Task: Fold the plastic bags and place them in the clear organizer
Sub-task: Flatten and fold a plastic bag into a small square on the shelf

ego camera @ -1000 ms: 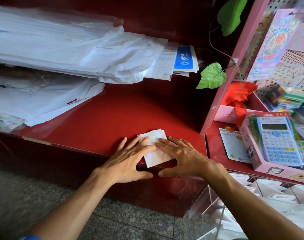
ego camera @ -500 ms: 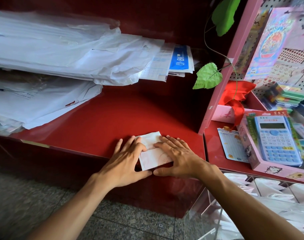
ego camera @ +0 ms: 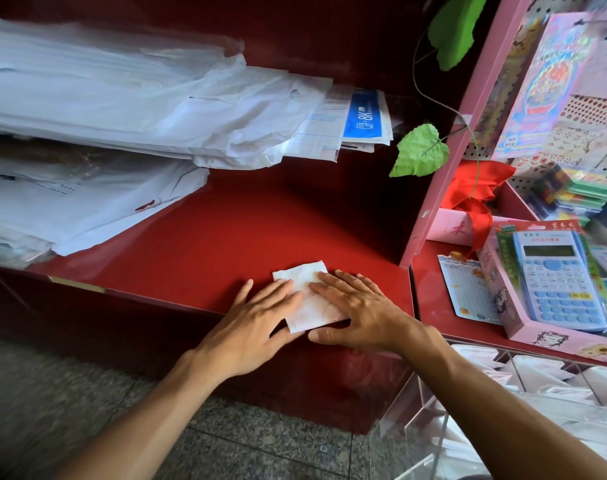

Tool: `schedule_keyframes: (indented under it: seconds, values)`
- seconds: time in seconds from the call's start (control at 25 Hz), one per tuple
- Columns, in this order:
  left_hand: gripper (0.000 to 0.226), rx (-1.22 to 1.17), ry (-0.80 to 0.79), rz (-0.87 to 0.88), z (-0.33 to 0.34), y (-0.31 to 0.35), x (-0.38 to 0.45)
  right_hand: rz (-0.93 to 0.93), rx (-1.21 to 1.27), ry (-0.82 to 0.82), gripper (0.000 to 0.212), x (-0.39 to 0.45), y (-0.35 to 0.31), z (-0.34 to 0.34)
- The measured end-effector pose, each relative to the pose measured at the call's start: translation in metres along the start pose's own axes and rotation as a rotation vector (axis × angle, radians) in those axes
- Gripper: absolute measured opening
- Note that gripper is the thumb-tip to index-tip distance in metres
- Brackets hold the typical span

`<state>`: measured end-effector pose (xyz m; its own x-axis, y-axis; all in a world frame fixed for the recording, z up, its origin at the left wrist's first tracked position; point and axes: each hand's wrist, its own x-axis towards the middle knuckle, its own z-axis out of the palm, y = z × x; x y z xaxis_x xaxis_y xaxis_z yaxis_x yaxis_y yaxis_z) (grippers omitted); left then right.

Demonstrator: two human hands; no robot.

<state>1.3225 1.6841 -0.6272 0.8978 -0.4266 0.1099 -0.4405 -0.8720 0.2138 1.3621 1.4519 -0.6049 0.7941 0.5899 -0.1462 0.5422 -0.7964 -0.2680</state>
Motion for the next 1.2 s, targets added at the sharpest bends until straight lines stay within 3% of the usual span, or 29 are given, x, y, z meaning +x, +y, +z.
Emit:
schedule_keyframes:
  seconds: [0.12, 0.24, 0.32, 0.44, 0.6, 0.8, 0.88, 0.92, 1.0, 1.04, 1.12, 1.2]
  values:
    - [0.068, -0.225, 0.130, -0.114, -0.003, -0.007, 0.004, -0.013, 0.141, 0.107, 0.082, 0.005, 0.009, 0.001]
    - [0.052, -0.348, 0.335, -0.168, 0.000, -0.012, 0.005, -0.070, 0.342, 0.349, 0.039, 0.008, 0.015, 0.006]
    - [0.055, -0.400, 0.458, -0.236, 0.000, -0.009, 0.006, -0.026, 0.483, 0.417, 0.014, 0.008, 0.009, 0.002]
    - [0.053, -0.379, 0.500, -0.369, -0.001, 0.000, 0.009, 0.143, 0.639, 0.460, 0.034, 0.009, 0.001, 0.000]
    - [0.047, -0.352, 0.547, -0.466, 0.001, 0.004, 0.016, 0.287, 0.612, 0.594, 0.031, 0.020, -0.008, 0.006]
    - [0.028, -0.321, 0.557, -0.528, 0.000, 0.010, 0.023, 0.342, 0.206, 0.667, 0.008, 0.023, -0.017, 0.007]
    - [0.019, -0.214, 0.577, -0.472, 0.001, 0.011, 0.024, 0.257, 0.034, 0.562, 0.036, 0.021, -0.022, 0.007]
    - [0.022, -0.113, 0.552, -0.370, 0.003, 0.011, 0.024, 0.181, -0.030, 0.460, 0.048, 0.021, -0.023, 0.008]
    - [0.051, -0.018, 0.329, -0.161, 0.004, 0.012, 0.025, 0.058, -0.031, 0.287, 0.050, 0.019, -0.025, 0.009]
    - [0.056, -0.066, 0.197, -0.119, 0.002, 0.014, 0.025, 0.041, -0.001, 0.210, 0.053, 0.017, -0.023, 0.009]
    - [0.059, -0.132, -0.016, -0.108, -0.005, 0.015, 0.023, 0.044, 0.003, 0.092, 0.080, 0.010, -0.019, 0.009]
    - [0.068, -0.090, -0.132, -0.081, -0.010, 0.012, 0.019, 0.030, -0.076, 0.022, 0.090, 0.002, -0.017, 0.008]
